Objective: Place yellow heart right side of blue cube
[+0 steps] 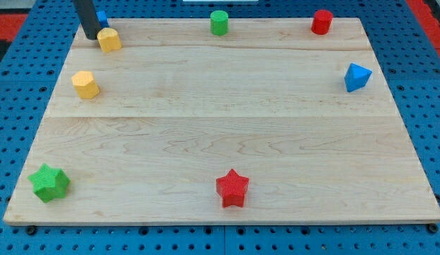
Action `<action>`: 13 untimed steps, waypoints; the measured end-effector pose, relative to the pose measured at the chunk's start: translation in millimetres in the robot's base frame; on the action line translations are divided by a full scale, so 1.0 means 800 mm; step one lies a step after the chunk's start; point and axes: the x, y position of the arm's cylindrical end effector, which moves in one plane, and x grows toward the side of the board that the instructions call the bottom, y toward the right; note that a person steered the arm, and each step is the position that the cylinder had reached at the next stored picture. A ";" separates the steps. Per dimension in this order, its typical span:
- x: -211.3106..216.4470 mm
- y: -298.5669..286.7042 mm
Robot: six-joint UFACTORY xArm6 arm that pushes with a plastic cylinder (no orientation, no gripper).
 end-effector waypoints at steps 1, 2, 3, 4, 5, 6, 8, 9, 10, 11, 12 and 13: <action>0.043 -0.007; 0.033 0.048; 0.009 0.091; 0.009 0.094; 0.008 0.142; -0.019 0.182; -0.014 0.118; 0.003 0.105; 0.001 0.067; -0.013 0.053; -0.027 0.060; -0.027 0.070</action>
